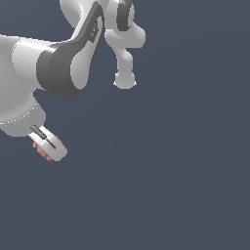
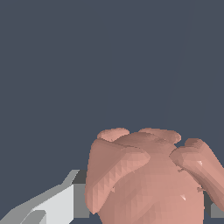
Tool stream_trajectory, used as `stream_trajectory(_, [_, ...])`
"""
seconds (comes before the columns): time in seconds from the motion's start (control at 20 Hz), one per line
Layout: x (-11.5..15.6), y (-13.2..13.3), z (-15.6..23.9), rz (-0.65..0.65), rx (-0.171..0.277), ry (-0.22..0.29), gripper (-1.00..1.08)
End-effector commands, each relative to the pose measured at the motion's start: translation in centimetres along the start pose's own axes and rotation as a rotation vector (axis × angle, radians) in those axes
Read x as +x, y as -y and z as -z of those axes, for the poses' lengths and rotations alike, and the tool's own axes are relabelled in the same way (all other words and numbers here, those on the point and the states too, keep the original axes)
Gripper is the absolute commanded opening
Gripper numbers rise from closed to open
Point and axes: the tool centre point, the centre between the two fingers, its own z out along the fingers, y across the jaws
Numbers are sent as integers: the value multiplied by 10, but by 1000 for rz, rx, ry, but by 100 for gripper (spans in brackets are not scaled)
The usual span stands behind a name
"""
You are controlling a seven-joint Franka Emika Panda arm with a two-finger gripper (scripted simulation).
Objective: Pick up the object and move it to a goal position.
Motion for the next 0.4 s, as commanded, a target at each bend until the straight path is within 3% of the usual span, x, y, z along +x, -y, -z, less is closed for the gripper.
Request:
stream_trajectory(0.0, [3,-2,4,1,0,0,-100])
stream_trajectory(0.35, [5,-3,5,1,0,0,-100])
